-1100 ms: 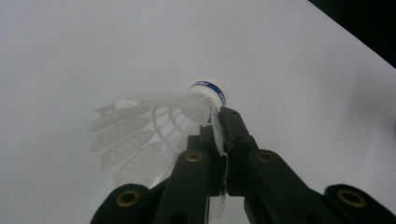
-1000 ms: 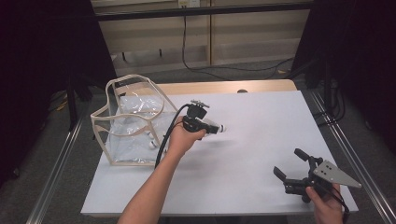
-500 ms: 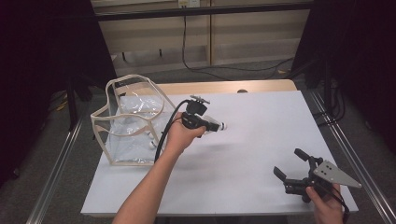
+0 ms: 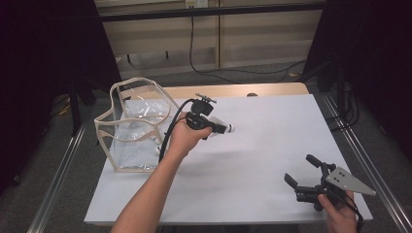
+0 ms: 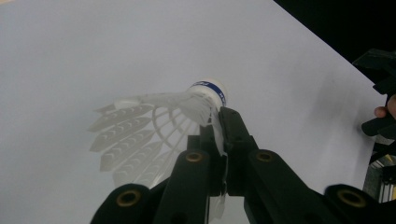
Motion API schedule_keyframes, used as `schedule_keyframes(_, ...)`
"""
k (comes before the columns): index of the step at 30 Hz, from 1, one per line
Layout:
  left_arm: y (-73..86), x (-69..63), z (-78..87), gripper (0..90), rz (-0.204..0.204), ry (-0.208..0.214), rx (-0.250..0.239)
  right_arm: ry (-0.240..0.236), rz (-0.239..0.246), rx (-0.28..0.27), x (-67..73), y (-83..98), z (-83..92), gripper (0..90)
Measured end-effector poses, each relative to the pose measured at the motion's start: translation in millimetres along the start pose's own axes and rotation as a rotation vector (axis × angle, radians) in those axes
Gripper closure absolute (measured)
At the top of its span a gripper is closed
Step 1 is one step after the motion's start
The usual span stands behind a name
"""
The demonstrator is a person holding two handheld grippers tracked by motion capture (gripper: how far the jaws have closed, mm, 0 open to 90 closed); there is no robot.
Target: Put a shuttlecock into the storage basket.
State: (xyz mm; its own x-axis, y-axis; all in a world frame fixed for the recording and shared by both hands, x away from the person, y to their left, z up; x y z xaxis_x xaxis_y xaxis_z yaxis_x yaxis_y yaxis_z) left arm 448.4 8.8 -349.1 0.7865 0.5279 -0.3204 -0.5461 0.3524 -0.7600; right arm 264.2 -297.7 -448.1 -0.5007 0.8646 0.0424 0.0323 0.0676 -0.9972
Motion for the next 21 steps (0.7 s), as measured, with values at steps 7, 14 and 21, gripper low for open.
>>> schedule_keyframes(7, -4.9, 0.2, 7.8, 89.4, 0.01, -0.003, -0.007, 0.0, 0.001, 0.0, -0.1, -0.1, 0.2, 0.7)
schedule_keyframes(14, -9.3, -1.1, 12.9, 89.4, 0.006, -0.004, 0.002, 0.001, 0.003, -0.002, -0.1, -0.2, 0.1, 0.7)
schedule_keyframes(21, -14.8, -3.0, 18.7, 89.4, 0.008, 0.0, 0.011, 0.0, 0.002, -0.001, 0.0, -0.1, 0.1, 0.7)
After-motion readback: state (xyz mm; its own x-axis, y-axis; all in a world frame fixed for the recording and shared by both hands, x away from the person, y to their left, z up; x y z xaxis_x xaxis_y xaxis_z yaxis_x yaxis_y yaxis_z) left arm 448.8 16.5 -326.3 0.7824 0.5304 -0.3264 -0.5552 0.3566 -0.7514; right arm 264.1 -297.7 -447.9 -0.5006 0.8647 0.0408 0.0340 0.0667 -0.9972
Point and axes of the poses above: each handheld gripper's, and its own axes: z roughly backward along the jaws, y roughly out of its underside, x roughly to its left, the point moved 3 cm from there along -z, roughly forward along the jaws, and after that the axes turned 11 degrees about -x, right-handed, at the moved point
